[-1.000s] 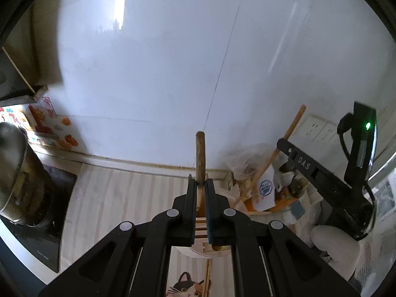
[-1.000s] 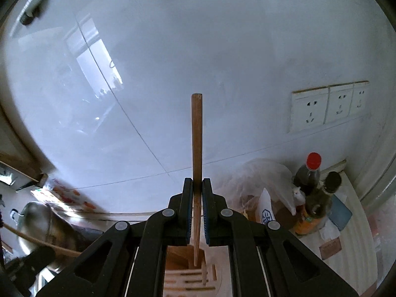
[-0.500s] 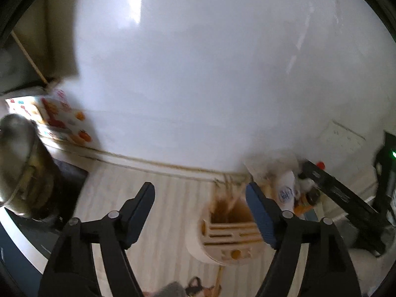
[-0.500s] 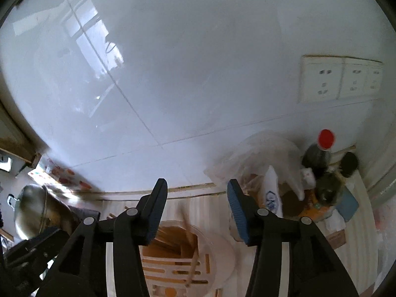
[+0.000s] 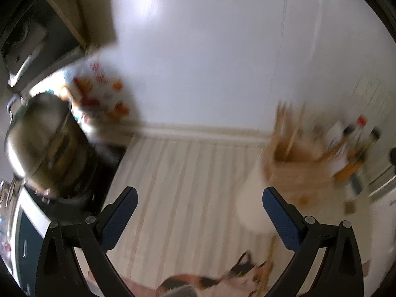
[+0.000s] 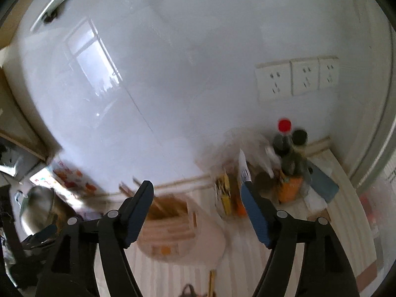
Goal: Organize utensils
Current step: 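Move both open tools back to the last chopsticks on the mat, then close the left tool on a chopstick while the right tool grasps the last one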
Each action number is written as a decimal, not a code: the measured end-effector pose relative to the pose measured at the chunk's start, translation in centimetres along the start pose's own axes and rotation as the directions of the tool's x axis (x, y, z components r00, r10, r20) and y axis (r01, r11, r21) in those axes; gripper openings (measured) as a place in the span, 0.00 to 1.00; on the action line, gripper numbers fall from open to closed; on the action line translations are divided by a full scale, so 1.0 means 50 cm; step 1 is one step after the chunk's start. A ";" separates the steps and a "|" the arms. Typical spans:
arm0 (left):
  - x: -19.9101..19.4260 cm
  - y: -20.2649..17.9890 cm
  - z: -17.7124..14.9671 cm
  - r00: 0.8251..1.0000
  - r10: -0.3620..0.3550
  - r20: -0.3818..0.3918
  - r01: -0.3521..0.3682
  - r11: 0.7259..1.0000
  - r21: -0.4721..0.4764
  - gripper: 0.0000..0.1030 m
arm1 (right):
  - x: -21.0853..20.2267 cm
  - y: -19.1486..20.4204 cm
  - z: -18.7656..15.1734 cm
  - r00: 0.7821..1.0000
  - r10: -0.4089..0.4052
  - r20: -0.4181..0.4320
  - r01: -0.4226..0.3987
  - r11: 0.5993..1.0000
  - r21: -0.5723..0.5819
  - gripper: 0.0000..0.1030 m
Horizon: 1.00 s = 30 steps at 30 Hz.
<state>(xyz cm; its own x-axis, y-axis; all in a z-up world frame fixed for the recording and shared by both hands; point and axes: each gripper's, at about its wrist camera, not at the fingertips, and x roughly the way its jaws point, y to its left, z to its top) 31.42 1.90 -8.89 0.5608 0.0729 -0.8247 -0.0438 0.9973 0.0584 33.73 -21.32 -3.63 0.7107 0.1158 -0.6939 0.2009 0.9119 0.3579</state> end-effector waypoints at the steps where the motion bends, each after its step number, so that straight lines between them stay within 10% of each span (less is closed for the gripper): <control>1: 0.016 0.001 -0.024 1.000 0.000 -0.027 0.000 1.000 0.000 1.00 | 0.002 -0.005 -0.018 1.000 -0.006 -0.018 0.006 1.000 0.000 0.73; 8: 0.171 -0.008 -0.203 0.965 0.089 -0.245 -0.072 0.995 0.075 1.00 | 0.116 -0.057 -0.212 0.952 -0.029 -0.303 0.045 0.998 0.046 0.72; 17: 0.277 0.008 -0.330 0.898 0.165 -0.409 -0.127 0.985 0.119 1.00 | 0.333 -0.085 -0.445 0.768 -0.007 -0.641 0.067 0.995 0.070 0.33; 22: 0.280 0.013 -0.339 0.893 0.164 -0.418 -0.132 0.986 0.104 1.00 | 0.374 -0.068 -0.487 0.721 -0.044 -0.692 0.061 0.998 0.000 0.26; 30: 0.284 -0.005 -0.339 0.892 0.153 -0.424 -0.118 0.987 0.106 1.00 | 0.372 -0.028 -0.506 0.723 -0.150 -0.674 0.057 0.986 -0.158 0.05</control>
<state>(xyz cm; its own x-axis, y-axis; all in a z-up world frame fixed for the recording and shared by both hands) 25.38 2.64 -30.16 0.1429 0.2161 -0.9659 -0.0216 0.9763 0.2152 29.61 -10.46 -32.83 0.0298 0.2125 -0.9767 0.1323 0.9677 0.2146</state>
